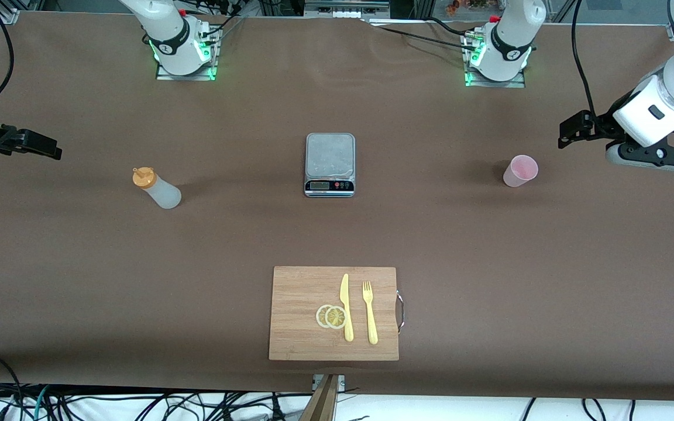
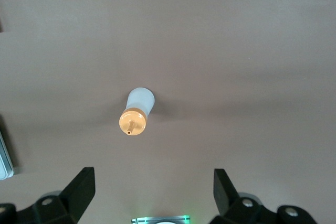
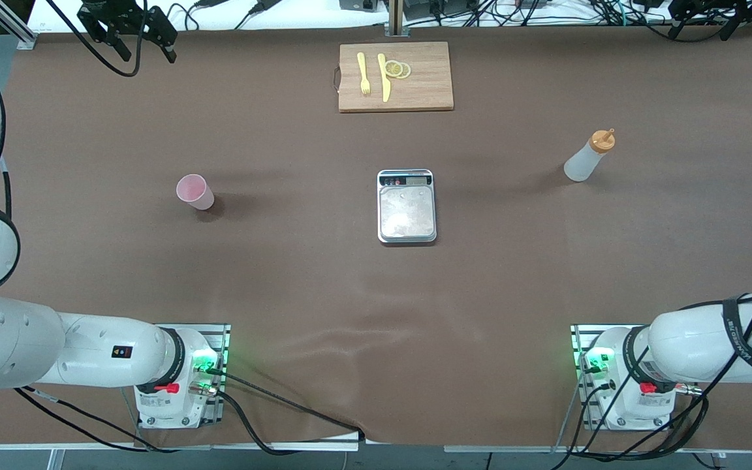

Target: Add sauce to pink cup with both arms

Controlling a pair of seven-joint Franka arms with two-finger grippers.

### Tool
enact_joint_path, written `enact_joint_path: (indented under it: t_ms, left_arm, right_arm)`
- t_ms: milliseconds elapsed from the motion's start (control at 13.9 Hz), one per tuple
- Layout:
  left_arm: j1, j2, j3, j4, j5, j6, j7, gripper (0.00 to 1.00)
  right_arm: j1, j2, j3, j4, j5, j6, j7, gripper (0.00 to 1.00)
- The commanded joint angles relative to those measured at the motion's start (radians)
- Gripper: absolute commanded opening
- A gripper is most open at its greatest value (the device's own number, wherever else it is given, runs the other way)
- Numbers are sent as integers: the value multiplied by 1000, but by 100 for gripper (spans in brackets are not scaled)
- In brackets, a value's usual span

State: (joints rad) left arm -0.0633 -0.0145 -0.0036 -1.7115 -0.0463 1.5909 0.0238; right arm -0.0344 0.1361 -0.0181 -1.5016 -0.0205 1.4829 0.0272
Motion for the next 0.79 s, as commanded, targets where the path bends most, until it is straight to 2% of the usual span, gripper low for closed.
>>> enact_joint_path:
  t_ms: [0,721]
  left_arm:
    - [4,4,2,3,-12,-11,7,100]
    - [5,10,5,9,-18,-11,5,100]
  right_arm:
    - [-6,10,3,27,-3,-7,-4,100]
    - [-15,11,3,27,-1,-7,-13,100]
